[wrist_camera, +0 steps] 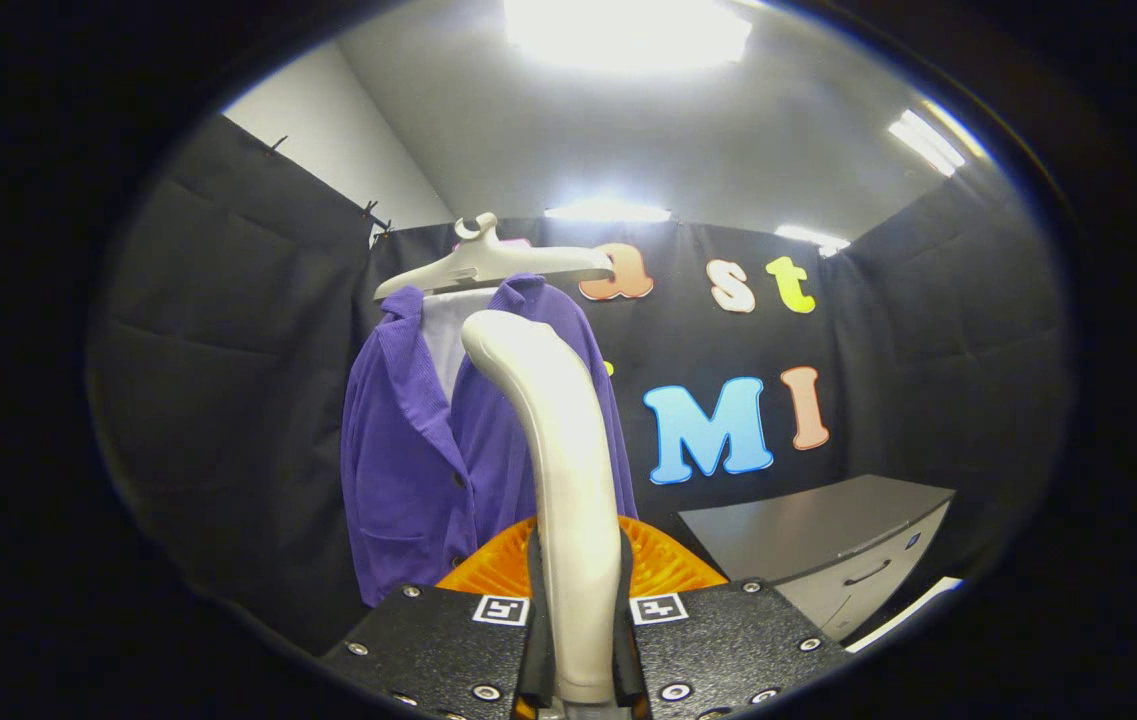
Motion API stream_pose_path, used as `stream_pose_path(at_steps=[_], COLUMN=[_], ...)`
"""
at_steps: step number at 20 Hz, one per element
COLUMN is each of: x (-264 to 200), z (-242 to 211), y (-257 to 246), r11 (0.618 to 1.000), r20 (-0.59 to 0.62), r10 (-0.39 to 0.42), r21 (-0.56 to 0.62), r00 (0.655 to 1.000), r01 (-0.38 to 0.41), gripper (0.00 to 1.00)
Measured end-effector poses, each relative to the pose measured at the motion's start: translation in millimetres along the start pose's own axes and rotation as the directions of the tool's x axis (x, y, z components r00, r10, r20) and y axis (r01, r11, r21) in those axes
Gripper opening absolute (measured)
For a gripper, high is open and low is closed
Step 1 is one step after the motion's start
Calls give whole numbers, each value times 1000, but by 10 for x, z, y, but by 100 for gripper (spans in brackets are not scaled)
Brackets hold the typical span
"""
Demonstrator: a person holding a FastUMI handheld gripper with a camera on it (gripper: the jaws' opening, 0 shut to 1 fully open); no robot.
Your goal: Iron the clothes twice with a garment steamer, once on the left side and once on the right side.
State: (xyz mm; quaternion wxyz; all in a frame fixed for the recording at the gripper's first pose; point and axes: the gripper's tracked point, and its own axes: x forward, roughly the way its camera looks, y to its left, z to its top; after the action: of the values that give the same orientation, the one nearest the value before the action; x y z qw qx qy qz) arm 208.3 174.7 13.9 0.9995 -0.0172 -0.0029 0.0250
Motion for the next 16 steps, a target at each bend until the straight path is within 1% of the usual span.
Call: stream_pose_path(at_steps=[2,5,9,12,16], x=[197,438,675,826,867], z=[100,229,407,378,228], y=[31,77,30,8,-46], r11=[998,996,986,982,977], r20=[22,33,50,28,-11], r10=[-32,-60,-100,-107,-123], r21=[-46,-67,-128,-155,-178], r00=[999,998,994,994,992], r01=[33,62,105,110,119], gripper=[22,22,22,22,22])
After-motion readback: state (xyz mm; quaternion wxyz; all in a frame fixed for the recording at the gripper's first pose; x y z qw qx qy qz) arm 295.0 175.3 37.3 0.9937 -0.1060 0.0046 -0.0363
